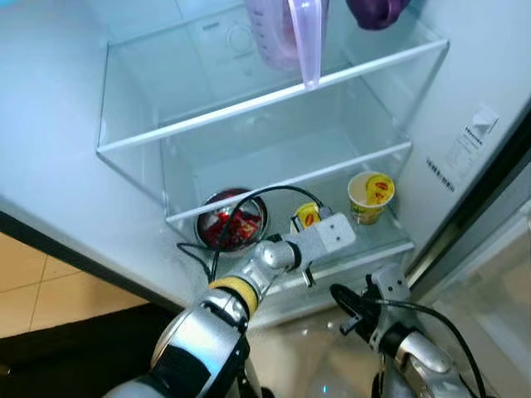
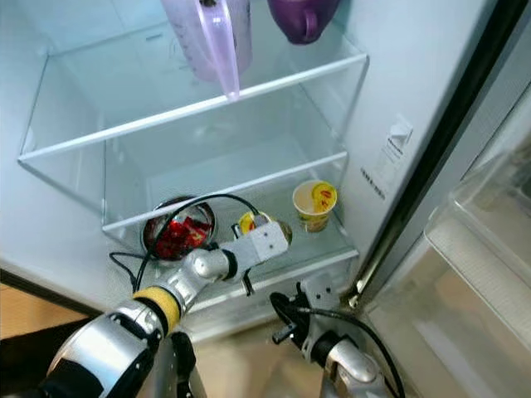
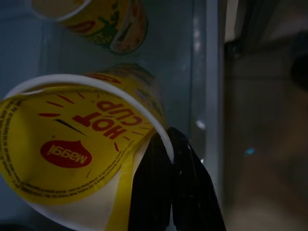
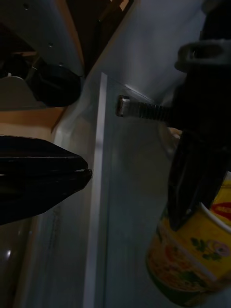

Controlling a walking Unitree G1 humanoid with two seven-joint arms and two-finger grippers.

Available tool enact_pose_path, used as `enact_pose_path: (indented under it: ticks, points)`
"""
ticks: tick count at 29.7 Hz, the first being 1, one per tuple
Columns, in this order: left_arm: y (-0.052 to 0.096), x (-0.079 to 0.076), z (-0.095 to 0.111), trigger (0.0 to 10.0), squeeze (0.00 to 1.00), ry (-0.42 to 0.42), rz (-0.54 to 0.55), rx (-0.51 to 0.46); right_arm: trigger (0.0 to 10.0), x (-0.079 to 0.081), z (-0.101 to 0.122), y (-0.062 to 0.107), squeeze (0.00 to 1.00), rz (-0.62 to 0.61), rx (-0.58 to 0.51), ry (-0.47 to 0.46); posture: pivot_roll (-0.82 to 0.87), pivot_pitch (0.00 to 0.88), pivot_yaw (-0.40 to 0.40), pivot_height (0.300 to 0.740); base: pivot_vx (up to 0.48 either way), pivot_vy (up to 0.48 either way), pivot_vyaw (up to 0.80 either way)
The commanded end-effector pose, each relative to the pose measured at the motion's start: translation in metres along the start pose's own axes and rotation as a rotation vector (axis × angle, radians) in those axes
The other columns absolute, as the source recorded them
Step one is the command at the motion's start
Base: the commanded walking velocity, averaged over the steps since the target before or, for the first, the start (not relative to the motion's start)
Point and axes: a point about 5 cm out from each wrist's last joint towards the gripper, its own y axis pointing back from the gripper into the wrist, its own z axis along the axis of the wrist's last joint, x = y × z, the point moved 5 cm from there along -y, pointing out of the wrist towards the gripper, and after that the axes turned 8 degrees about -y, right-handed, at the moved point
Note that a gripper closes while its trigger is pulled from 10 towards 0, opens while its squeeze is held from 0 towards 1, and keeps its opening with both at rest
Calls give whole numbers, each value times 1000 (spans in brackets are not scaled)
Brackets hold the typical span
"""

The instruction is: Restocking fridge

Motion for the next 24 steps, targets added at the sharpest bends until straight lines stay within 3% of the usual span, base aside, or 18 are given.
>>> enact_pose_path:
  ticks: [1, 7, 9, 13, 20, 24]
  points:
    - [2, -4, -12, 10000, 0, -50, -17, 53, 10000, 5, -7, 3, 0, 0, 13, -34, -138, 397, 206, 417, 0, 0, 0]
    - [6, 14, -19, 10000, 0, -167, 35, 116, 10000, 7, -6, 10, 0, -14, 13, -36, -149, 416, 216, 417, 0, 0, 0]
    - [6, 14, -19, 10000, 0, -167, 35, 116, 10000, 7, -6, 10, 0, -14, 13, -36, -149, 416, 216, 417, 0, 0, 0]
    - [10, 16, -29, 10000, 0, -246, 33, 167, 10000, 9, -6, 15, 0, -22, 14, -40, -158, 432, 216, 417, 0, 0, 0]
    - [12, 18, -32, 10000, 0, -256, 39, 182, 10000, 11, -6, 19, 0, -29, 20, -43, -165, 441, 219, 417, 0, 0, 0]
    - [8, 22, -18, 10000, 0, -247, 44, 130, 10000, 13, -4, 21, 0, -37, 22, -47, -171, 444, 221, 417, 0, 0, 0]
